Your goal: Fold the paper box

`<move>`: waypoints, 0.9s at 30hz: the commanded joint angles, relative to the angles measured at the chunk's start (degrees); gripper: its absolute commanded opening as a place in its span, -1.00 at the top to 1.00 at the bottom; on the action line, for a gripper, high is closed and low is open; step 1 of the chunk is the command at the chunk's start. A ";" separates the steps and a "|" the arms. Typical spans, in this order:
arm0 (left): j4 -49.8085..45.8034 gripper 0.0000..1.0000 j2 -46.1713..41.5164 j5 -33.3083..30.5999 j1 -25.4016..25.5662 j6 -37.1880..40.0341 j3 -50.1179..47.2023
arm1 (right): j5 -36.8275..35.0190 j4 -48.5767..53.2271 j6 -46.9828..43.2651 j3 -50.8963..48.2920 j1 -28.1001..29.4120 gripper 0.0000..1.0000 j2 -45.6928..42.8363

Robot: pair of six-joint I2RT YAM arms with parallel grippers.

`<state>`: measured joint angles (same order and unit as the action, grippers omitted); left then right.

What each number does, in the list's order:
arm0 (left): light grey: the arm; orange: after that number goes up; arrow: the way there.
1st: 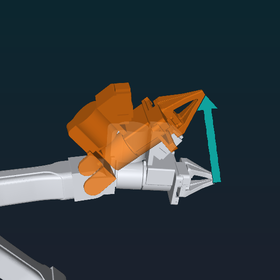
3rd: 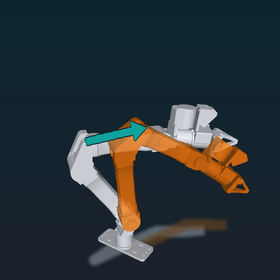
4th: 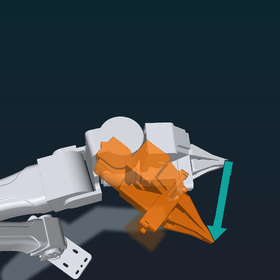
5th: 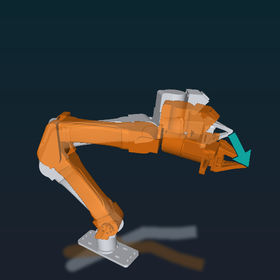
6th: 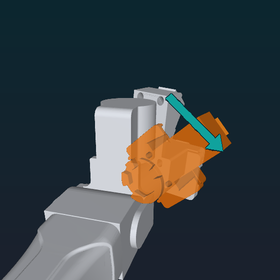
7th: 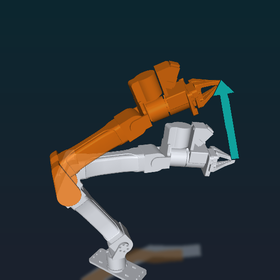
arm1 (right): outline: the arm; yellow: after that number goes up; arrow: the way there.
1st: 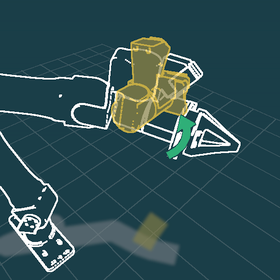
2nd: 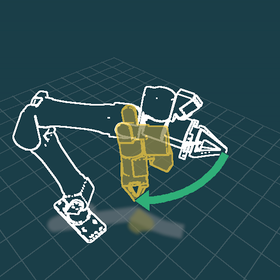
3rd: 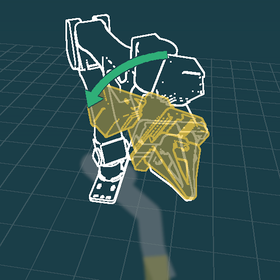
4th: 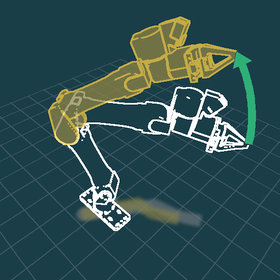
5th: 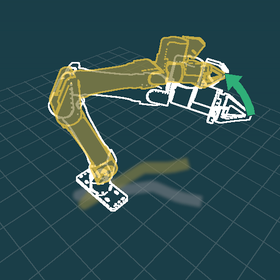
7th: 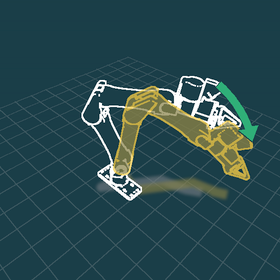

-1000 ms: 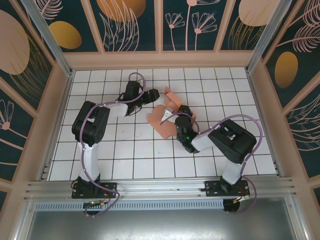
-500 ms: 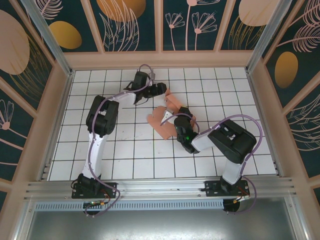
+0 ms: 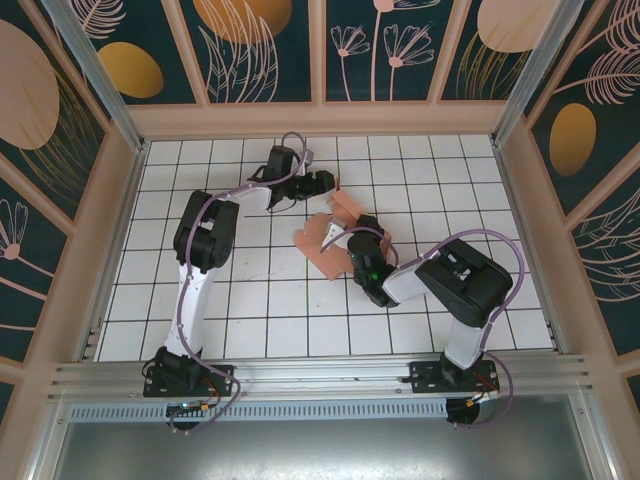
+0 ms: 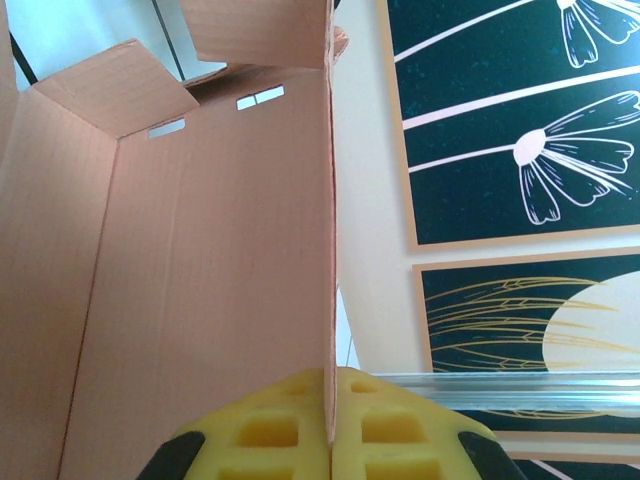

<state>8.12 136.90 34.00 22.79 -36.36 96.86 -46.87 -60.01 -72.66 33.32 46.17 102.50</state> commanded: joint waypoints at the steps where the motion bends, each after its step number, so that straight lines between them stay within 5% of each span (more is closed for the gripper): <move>1: 1.78 -0.55 -3.31 -4.04 -0.99 -3.02 -5.35 | 0.19 0.20 2.29 0.31 -0.59 1.00 -1.10; 6: 5.11 -0.66 -7.14 -14.77 -3.33 -7.43 -10.07 | 0.33 -0.18 2.97 -0.69 -0.94 1.00 -2.07; 12: -4.67 -0.63 0.91 -6.74 -3.70 -4.18 2.67 | 5.52 -0.98 4.77 -2.14 -1.08 1.00 -4.97; 18: -3.72 -0.64 -3.09 -8.21 -3.73 -0.99 -2.84 | 7.90 -9.67 0.52 -3.38 -1.02 1.00 -3.20; 27: -4.16 -0.64 -5.39 -8.55 -4.55 0.88 -7.82 | 12.32 4.20 7.23 1.18 3.31 1.00 -7.34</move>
<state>7.68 133.16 25.41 18.74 -36.51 92.36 -36.93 -59.48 -69.58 31.88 47.75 98.28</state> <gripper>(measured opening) 0.817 0.051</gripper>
